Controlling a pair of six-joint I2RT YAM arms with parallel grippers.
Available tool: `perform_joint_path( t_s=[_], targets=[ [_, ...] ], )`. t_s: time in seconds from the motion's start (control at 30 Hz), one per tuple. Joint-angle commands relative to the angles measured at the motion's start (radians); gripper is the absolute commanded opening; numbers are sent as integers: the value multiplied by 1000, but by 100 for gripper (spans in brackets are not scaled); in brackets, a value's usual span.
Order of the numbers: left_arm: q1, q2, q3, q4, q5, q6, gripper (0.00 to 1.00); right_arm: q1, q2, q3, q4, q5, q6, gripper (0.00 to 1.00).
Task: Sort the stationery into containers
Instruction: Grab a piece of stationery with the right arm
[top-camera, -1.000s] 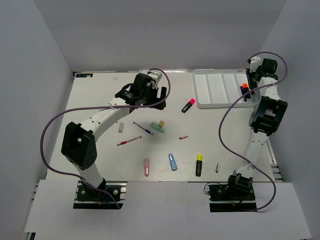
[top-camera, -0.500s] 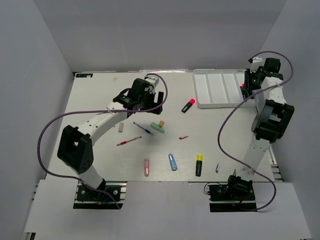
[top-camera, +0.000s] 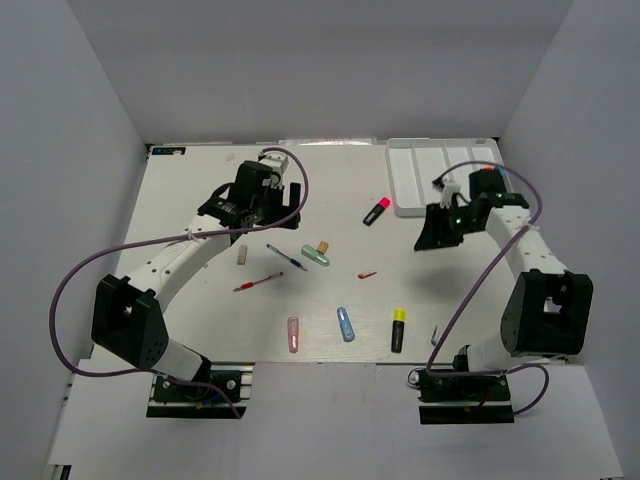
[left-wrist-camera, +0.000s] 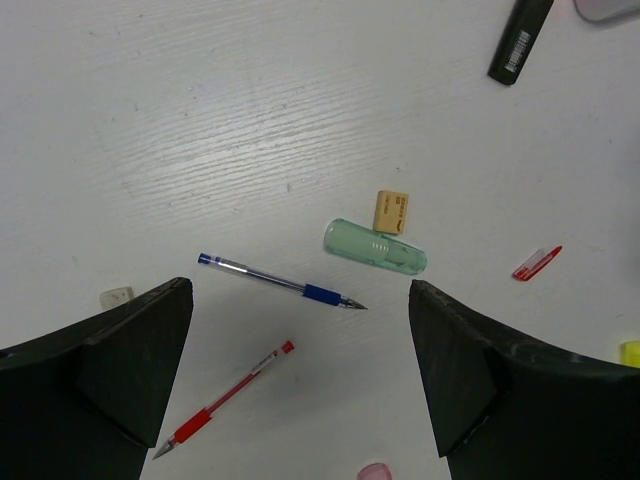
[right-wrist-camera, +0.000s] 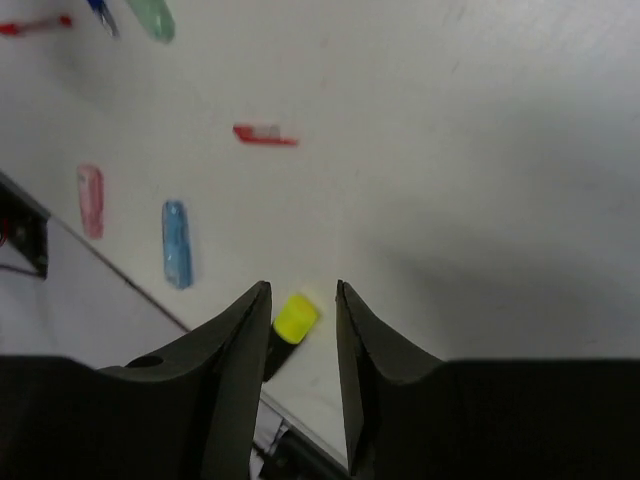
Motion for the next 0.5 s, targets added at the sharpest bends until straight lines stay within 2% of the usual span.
perform_joint_path(
  t_s=[0.0, 0.07, 0.23, 0.4, 0.47],
  targets=[
    [9, -55, -10, 2, -11, -6, 98, 72, -29, -89, -88, -41, 155, 38],
    [9, -55, -19, 7, -12, -9, 98, 101, -70, -175, -69, -21, 183, 37],
    [18, -56, -30, 15, -8, -14, 98, 192, -221, -339, -15, -7, 377, 37],
    [27, -41, -21, 14, -12, -16, 98, 284, -382, -422, -38, 131, 525, 53],
    [27, -27, -16, 15, -6, -23, 98, 317, -417, -435, -61, 204, 557, 56]
  ],
)
